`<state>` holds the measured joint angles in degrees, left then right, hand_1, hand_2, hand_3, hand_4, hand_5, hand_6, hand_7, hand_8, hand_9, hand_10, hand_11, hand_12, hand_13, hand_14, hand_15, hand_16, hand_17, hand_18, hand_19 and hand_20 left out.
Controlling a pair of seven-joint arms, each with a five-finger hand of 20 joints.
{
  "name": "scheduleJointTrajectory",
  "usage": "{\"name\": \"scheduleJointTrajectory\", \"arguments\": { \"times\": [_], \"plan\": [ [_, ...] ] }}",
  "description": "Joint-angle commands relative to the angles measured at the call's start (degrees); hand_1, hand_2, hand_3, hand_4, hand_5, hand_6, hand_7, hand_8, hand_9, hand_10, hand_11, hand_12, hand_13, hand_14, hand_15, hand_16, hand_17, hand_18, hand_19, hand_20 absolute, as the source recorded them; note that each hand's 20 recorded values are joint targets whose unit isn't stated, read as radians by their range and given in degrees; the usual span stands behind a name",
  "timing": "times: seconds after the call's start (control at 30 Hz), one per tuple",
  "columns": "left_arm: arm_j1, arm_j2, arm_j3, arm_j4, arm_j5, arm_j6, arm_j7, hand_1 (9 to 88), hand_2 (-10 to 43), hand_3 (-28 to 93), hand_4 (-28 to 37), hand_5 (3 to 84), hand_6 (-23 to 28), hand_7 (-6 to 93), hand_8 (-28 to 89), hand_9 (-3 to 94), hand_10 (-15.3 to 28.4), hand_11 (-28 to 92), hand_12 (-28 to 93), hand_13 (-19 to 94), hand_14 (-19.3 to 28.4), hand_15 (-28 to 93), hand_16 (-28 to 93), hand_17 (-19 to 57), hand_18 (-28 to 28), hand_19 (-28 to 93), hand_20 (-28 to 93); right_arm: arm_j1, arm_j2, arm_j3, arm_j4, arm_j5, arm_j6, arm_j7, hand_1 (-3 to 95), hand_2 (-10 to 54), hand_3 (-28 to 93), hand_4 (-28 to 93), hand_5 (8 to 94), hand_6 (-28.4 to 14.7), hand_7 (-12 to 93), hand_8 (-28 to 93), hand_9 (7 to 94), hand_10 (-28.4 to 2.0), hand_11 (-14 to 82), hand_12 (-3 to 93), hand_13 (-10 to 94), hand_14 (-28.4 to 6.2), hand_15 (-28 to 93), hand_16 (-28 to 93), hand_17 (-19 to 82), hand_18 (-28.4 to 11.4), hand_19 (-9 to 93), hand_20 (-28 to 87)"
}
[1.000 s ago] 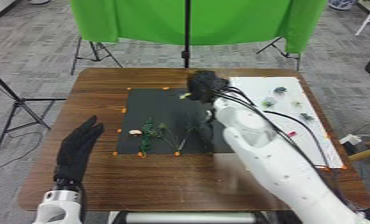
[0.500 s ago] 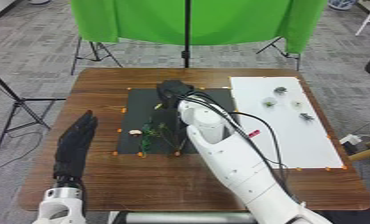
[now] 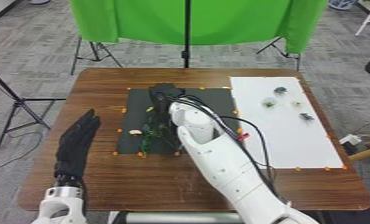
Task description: Arrange flowers
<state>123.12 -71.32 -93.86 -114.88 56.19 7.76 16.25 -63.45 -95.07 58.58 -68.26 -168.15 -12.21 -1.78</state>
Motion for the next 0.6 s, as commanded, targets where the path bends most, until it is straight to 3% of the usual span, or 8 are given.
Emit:
{"name": "scheduleJointTrajectory", "arguments": {
  "times": [0.03, 0.6],
  "plan": [
    [0.5, -0.28, 0.41, 0.55, 0.24, -0.63, -0.01, 21.9, -8.1, 69, -22.2, 41.4, 2.8, 6.0, -6, 40.2, 10.5, 9, 14, 28, 11.8, 7, 1, 3.8, 9.4, 1, 16, -0.3, -0.8, 0.0, -0.1, -5.7, 0.6, -0.4, 57.8, -9.5, 57, -17, 79.8, 1.8, 19, 8, 89.9, -9.9, 21.9, 32.9, 91, -1.3, 65, 34, 67, -11.9, 93, 64],
    [1.0, -0.65, -0.07, 0.49, 0.27, -1.45, -0.24, 22.0, -8.9, 69, -21.5, 40.6, 2.4, 5.8, -6, 38.9, 10.2, 8, 14, 28, 11.8, 7, 1, 3.2, 9.4, 1, 16, -0.3, 1.0, -0.9, -2.3, -3.7, -2.7, 0.8, 52.2, -9.5, 59, -17, 68.7, 0.7, 17, 6, 86.5, -10.8, 21.8, 33.5, 89, -1.7, 65, 34, 66, -11.8, 93, 64]
  ]
}}
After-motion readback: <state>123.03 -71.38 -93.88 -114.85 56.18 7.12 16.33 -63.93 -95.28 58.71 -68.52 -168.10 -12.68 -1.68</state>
